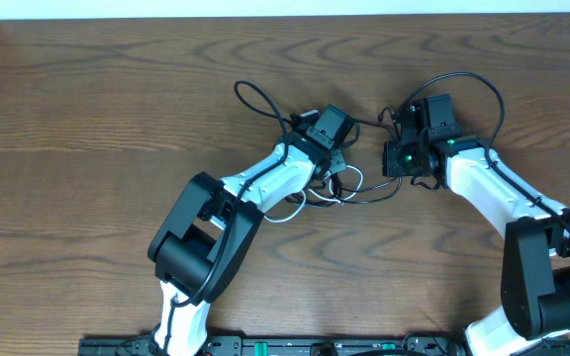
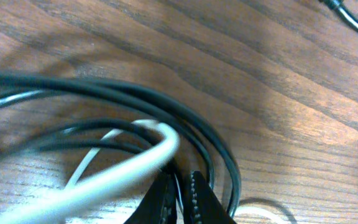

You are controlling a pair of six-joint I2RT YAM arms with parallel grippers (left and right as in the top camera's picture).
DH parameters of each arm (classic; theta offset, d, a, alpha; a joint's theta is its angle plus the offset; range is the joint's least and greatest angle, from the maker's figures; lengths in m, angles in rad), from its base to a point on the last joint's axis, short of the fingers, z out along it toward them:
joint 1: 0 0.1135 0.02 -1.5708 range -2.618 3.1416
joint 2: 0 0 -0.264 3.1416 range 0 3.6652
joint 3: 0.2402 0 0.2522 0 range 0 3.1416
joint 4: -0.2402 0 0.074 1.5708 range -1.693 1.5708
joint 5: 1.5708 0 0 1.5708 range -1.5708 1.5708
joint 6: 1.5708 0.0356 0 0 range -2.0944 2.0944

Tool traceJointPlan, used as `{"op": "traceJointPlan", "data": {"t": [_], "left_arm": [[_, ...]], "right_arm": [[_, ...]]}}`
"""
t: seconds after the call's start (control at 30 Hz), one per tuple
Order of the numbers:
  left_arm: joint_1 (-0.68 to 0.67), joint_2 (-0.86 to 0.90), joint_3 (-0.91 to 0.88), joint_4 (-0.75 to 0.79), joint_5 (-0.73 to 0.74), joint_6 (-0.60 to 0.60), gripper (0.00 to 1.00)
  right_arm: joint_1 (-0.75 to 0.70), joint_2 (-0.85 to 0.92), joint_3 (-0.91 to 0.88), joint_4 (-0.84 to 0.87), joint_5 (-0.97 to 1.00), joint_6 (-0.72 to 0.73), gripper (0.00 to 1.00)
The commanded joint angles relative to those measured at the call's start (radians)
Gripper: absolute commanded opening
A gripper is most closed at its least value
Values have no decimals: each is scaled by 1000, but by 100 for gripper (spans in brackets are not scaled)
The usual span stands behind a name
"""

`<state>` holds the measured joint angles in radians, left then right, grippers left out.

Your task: Untangle cables

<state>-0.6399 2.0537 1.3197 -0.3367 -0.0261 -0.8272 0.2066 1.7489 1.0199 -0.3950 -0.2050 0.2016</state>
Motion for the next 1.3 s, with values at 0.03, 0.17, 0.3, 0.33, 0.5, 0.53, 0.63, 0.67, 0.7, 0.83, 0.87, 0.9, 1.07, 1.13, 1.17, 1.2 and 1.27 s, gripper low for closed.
{"op": "traceJointPlan", "data": {"t": [0.03,0.17,0.3,0.33,0.5,0.53,0.63,0.67,0.7,0.83,0.87,0.9,1.07,1.13,1.17,1.2,1.27], "left_arm": [[-1,43,-13,-47,-8,3,8],[5,4,-13,-65,-8,90,8],[12,-59,-13,-83,-9,165,10],[14,-75,-13,-93,-8,164,17],[18,-80,-13,-140,-9,130,23],[18,-80,-13,-147,-10,130,28],[27,-80,-13,-151,-16,130,40],[34,-80,-13,-151,-16,128,40],[40,-80,-13,-153,-16,118,41],[48,-78,-21,-153,-16,77,41],[48,-77,-26,-150,-16,50,42],[48,-76,-30,-145,-16,29,42],[48,-45,-53,-92,-16,-49,58],[48,-29,-54,-92,-16,-63,59],[48,-21,-54,-92,-16,-63,59],[48,-14,-54,-92,-15,-63,59],[48,0,-54,-93,-5,-63,60]], "right_arm": [[6,-20,5,2,11,7,1],[6,-20,5,2,11,8,1],[6,-20,5,2,12,8,1],[6,-20,5,2,12,8,1],[6,-20,5,2,11,8,1],[6,-20,5,2,12,7,1],[6,-20,5,2,11,7,1],[6,-20,5,2,12,8,1],[6,-20,5,2,11,8,1],[6,-20,5,2,11,8,1],[6,-20,5,2,11,8,1],[6,-20,5,2,11,8,1],[6,-20,5,2,11,8,1],[6,-20,5,2,11,8,1],[6,-20,5,2,11,8,1],[6,-20,5,2,11,8,1],[6,-20,5,2,11,8,1]]}}
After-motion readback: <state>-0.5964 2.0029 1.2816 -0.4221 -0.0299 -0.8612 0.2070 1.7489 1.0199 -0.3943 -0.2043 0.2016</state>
